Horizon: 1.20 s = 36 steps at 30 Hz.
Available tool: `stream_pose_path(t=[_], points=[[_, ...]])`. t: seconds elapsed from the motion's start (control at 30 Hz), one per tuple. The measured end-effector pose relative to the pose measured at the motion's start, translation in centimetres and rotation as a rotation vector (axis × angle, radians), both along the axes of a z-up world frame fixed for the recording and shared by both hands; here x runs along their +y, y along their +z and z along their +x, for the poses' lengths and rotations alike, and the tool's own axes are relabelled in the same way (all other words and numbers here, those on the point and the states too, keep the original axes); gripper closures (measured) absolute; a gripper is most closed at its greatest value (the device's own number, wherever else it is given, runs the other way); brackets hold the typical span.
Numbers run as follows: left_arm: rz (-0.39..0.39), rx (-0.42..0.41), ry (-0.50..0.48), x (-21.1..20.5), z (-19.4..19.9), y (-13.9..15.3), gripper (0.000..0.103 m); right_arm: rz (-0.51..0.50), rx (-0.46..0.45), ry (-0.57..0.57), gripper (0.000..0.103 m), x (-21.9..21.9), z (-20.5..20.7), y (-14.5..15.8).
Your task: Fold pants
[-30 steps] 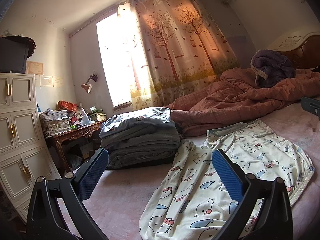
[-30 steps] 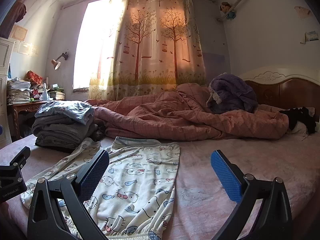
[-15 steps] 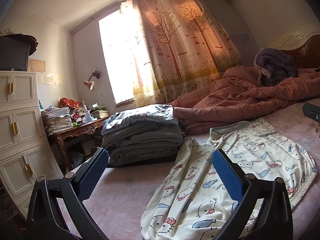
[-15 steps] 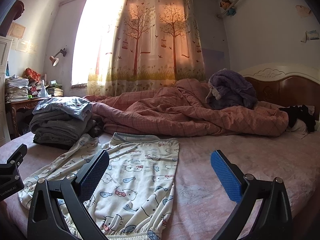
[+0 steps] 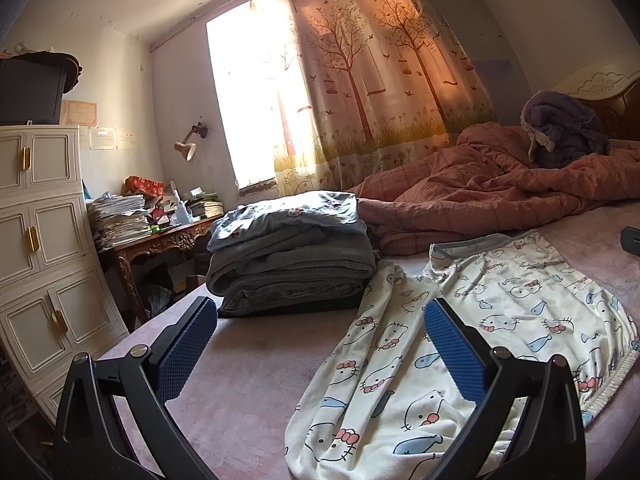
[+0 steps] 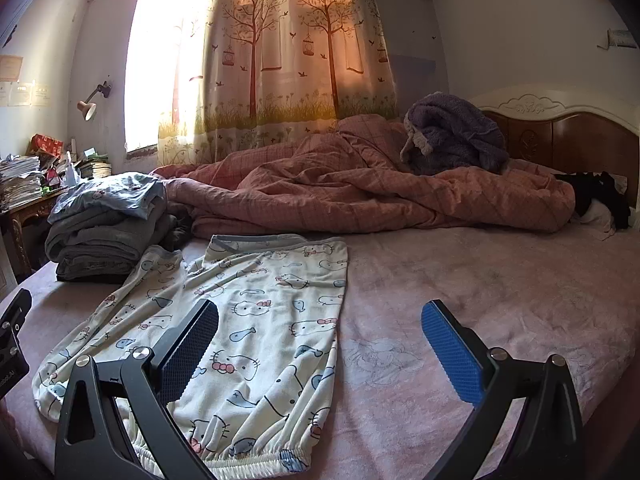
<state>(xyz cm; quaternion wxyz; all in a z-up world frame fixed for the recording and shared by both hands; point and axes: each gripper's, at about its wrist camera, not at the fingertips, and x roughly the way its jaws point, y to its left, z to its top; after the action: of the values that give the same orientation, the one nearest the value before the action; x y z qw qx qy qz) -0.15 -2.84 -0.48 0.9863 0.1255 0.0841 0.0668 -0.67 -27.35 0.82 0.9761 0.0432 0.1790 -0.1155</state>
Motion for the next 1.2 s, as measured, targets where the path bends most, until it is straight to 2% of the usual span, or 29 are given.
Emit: stream_pose_path(t=[0.1, 0.23, 0.3, 0.4, 0.43, 0.53, 0.57, 0.67, 0.7, 0.77, 0.87, 0.97, 1.07, 1.2], points=[[0.026, -0.003, 0.009, -0.4, 0.0, -0.1, 0.0, 0.003, 0.017, 0.001, 0.001, -0.2, 0.2, 0.0], [0.145, -0.072, 0.046, -2.1, -1.3, 0.0, 0.0, 0.003, 0.017, 0.003, 0.001, -0.7, -0.5, 0.2], [0.174, -0.059, 0.065, -2.8, -1.6, 0.0, 0.0, 0.014, 0.009, 0.011, 0.001, -1.2, -1.3, 0.4], [0.135, -0.011, 0.046, -2.9, -1.7, 0.2, 0.001, 0.035, 0.013, 0.04, 0.001, -2.2, -2.1, 0.6], [0.125, 0.0, 0.05, -2.8, -1.5, 0.3, 0.002, 0.051, 0.026, 0.058, 0.006, -2.8, -2.1, 0.6], [0.063, 0.069, 0.026, -2.5, -0.9, 0.5, 0.014, 0.134, 0.123, 0.116, 0.02, -4.9, -0.9, -0.2], [0.027, 0.102, -0.008, -2.5, -0.8, 0.6, 0.02, 0.173, 0.159, 0.141, 0.027, -5.6, -0.4, -0.6], [-0.074, 0.228, -0.139, -3.5, -0.3, 0.3, 0.038, 0.293, 0.256, 0.218, 0.04, -7.6, 1.5, -1.7], [-0.088, 0.259, -0.179, -4.4, -0.3, 0.1, 0.046, 0.322, 0.277, 0.232, 0.043, -8.1, 2.1, -1.9], [-0.089, 0.293, -0.235, -6.3, -0.3, -0.3, 0.056, 0.367, 0.308, 0.254, 0.051, -8.9, 3.2, -2.1], [-0.095, 0.366, -0.348, -9.8, -0.5, -1.1, 0.066, 0.427, 0.303, 0.272, 0.052, -9.8, 4.1, -2.1], [-0.135, 0.457, -0.441, -12.9, -0.6, -2.1, 0.07, 0.416, 0.282, 0.246, 0.052, -10.5, 4.3, -2.1], [-0.162, 0.501, -0.494, -15.7, -0.9, -3.0, 0.071, 0.432, 0.269, 0.226, 0.054, -12.1, 4.4, -2.0], [-0.211, 0.533, -0.519, -18.2, -1.5, -4.2, 0.071, 0.49, 0.204, 0.251, 0.054, -14.7, 4.7, -0.7]])
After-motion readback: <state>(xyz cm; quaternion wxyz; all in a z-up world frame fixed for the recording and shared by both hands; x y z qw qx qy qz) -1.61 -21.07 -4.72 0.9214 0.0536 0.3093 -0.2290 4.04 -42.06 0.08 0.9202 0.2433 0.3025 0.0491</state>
